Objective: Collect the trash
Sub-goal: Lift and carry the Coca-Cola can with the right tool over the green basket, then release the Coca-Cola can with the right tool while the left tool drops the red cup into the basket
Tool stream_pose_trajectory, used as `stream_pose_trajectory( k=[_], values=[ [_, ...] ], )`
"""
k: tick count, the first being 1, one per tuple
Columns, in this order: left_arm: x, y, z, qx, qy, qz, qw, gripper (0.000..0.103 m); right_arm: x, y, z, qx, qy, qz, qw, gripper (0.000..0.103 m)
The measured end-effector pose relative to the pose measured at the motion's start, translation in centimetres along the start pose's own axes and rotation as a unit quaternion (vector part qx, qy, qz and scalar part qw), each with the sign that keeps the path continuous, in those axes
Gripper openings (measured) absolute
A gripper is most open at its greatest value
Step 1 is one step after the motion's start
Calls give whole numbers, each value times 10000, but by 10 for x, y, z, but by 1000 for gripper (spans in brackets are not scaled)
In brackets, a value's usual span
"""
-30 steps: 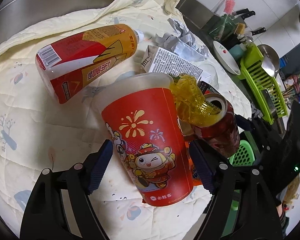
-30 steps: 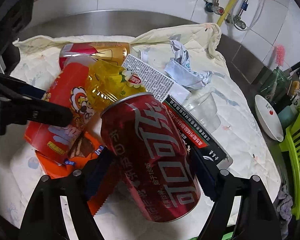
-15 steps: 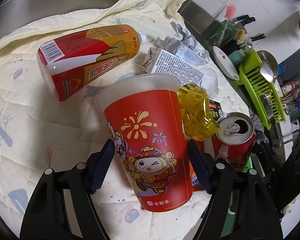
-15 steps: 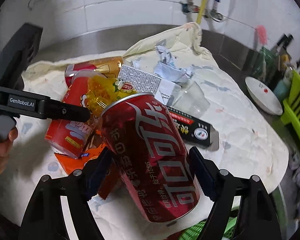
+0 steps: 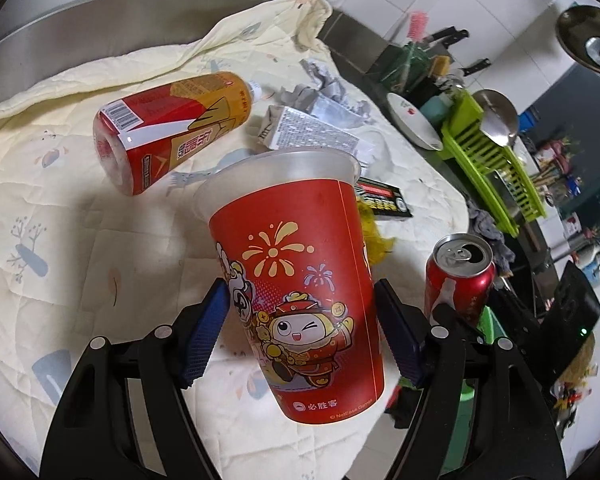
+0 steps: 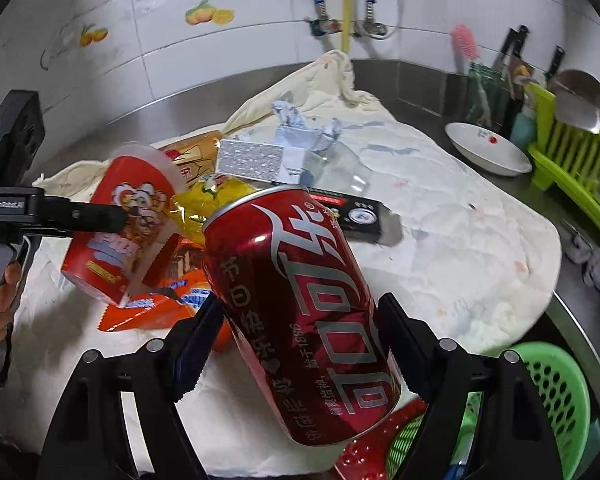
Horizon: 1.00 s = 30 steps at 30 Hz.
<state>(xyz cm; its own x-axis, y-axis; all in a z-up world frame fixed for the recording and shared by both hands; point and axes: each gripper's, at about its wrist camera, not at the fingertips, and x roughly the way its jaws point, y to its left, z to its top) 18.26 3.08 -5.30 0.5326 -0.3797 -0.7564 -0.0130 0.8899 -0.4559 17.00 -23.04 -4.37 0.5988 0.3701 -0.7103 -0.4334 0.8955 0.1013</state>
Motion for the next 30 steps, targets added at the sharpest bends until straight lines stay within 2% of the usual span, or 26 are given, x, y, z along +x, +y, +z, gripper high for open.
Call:
stream_pose_trajectory(
  k=[6,13,22,30],
  values=[
    [-11,-19,-6,286,-51,-227,9993,72,-20,-30,-24,420,-93,-304,9986,76],
    [-4,-48,-10,557,28,-515,9971,72,-41,-67,-60,857,-94,-840,9927,76],
    [19,-103,-14,1016,263,-955,9899,72,-54,-119,-112,1616,144,-1415,9766,76],
    [48,-159,-25,1464,533,-1290,9793,72,-59,-159,-144,2165,448,-1759,9592,76]
  ],
)
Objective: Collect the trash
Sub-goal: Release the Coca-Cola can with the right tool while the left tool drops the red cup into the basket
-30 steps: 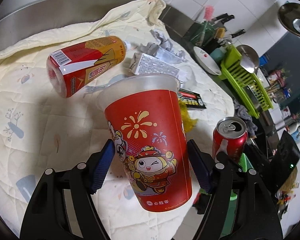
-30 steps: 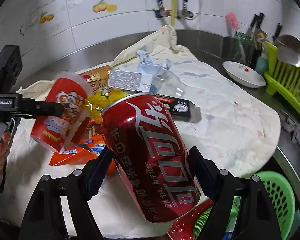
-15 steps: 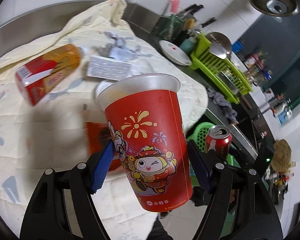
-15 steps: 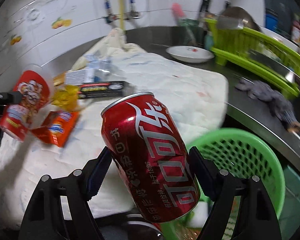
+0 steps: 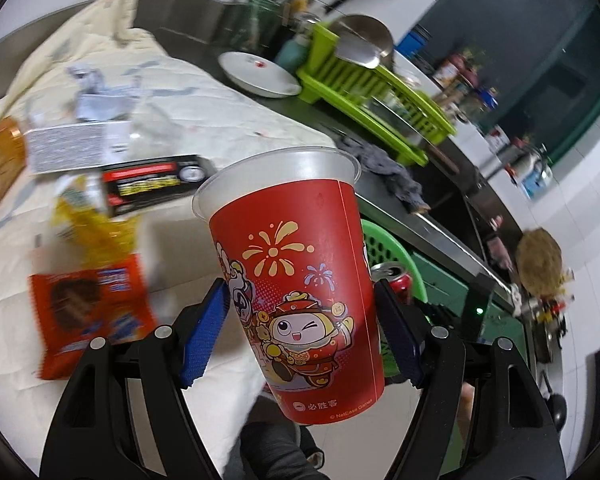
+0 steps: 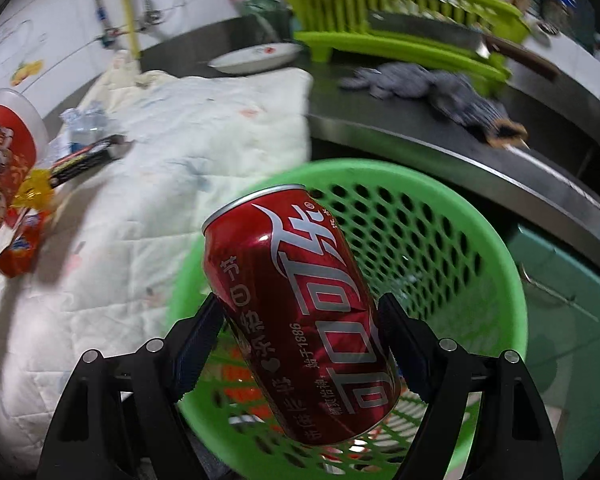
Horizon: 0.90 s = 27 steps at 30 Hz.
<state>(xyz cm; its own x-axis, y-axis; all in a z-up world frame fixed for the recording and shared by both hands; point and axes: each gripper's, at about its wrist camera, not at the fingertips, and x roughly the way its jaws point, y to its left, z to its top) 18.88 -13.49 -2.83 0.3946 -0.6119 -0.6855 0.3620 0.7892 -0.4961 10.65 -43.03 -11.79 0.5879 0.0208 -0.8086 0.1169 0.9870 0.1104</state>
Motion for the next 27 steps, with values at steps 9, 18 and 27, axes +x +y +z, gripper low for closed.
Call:
stream_pose_trajectory(
  k=[9,18,27],
  values=[
    [51,-37,-4,353,391,-179,9984,72,12,-22,-15,314,231,7,9992,77],
    [103,-70,-13,674,783,-299,9942,72,-18,-29,-27,335,-41,18,9994,84],
    [155,-95,-23,934,1193,-188,9883,72,-65,-45,-43,599,-491,76,9970,85]
  ],
)
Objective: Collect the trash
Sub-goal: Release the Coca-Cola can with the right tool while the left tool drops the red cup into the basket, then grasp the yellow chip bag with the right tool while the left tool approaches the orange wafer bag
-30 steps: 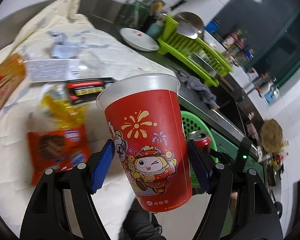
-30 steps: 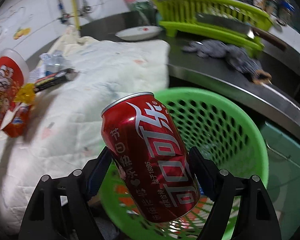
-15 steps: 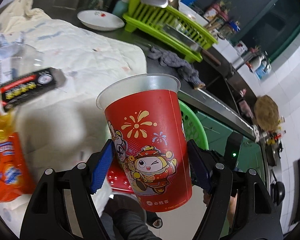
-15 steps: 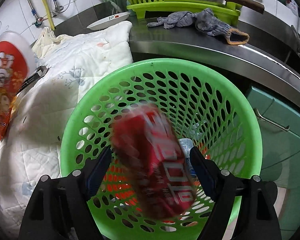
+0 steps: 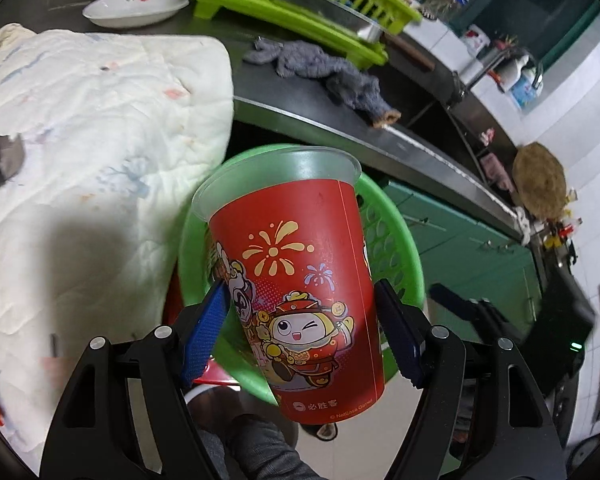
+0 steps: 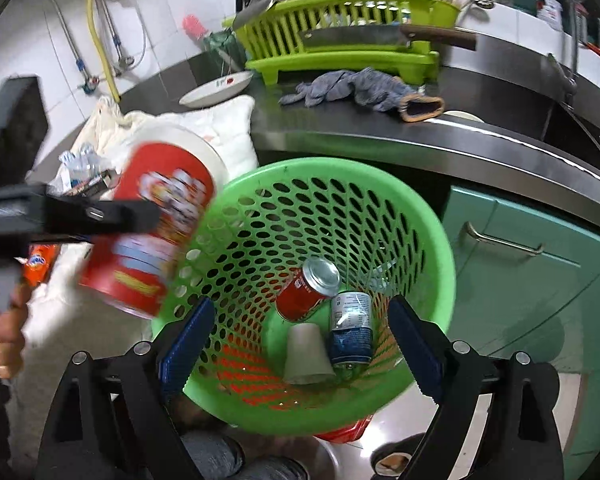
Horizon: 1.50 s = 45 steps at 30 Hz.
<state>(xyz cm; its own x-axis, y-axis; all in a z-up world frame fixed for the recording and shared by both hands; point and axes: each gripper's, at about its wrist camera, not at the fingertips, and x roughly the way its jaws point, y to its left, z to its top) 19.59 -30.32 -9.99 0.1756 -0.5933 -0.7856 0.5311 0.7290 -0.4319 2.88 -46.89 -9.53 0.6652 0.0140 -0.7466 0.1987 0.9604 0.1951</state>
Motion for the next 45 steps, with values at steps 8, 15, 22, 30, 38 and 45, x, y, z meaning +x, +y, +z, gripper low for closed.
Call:
stream_pose_trajectory(
  k=[8,15,22,30,38,45],
  values=[
    [35,-9,-2,133,252,194,9994,74,-15,-10,-5,124,-144,-30,9998,85],
    [41,-4,-5,16,265,180,9995,81,-19,-14,-7,188,-206,18,9996,85],
    [17,0,-9,83,76,190,9998,81,-20,0,-7,90,-203,79,9997,85],
    [-38,18,-16,96,-376,604,9974,81,-19,29,2,-199,-229,254,9992,85],
    [-101,53,-28,-34,-835,1237,9888,81,-8,66,12,-487,-189,543,9972,85],
    [-155,93,-44,-272,-1210,1606,9792,81,5,104,19,-786,-84,836,9934,85]
  ],
)
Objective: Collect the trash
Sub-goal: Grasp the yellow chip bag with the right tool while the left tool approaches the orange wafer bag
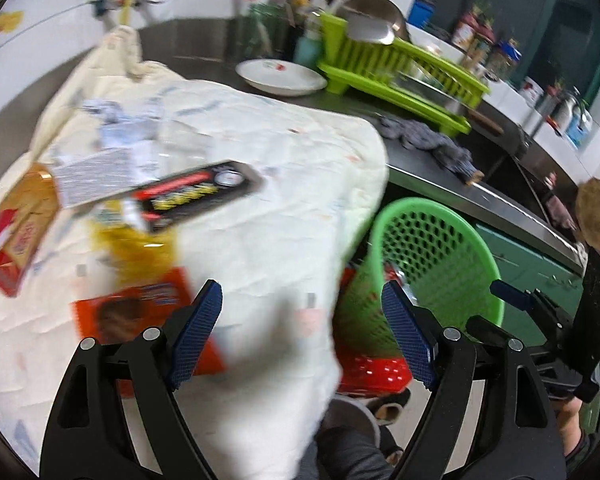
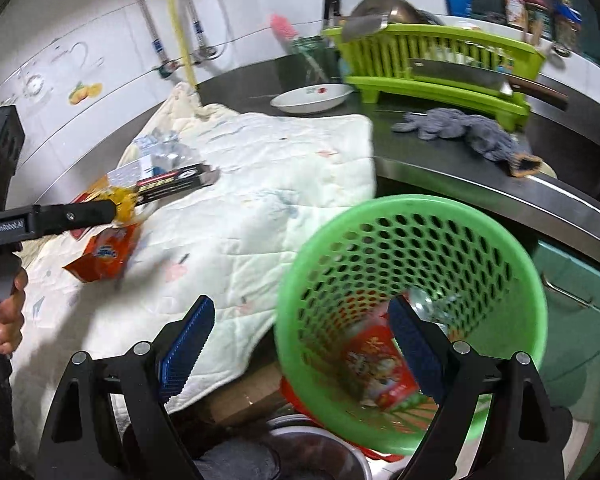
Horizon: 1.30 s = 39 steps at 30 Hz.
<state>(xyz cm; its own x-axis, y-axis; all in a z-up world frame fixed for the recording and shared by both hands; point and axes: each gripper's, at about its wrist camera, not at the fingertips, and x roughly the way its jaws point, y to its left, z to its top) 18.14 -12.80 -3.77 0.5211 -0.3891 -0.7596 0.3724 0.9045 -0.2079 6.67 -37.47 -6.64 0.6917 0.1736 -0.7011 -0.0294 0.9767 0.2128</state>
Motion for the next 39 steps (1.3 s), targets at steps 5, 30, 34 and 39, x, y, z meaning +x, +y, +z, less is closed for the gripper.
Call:
stream_pose_trajectory(
  k=[5,30,34,39],
  values=[
    [-26,39,-4,-303,-238,235,9990,81,13,30,11,-299,68,257,9992,85],
    [-82,162,-55,-1367,-415,978,9849,81,104,219,85,-1855,244,1252,9743,66],
    [-81,163,-60,-1359,-371,966,9853,81,119,239,92,-2037,255,1201,9713,64],
    [-80,166,-64,-1405,-345,922,9852,81,138,252,100,-2110,368,1093,9707,57]
  ],
)
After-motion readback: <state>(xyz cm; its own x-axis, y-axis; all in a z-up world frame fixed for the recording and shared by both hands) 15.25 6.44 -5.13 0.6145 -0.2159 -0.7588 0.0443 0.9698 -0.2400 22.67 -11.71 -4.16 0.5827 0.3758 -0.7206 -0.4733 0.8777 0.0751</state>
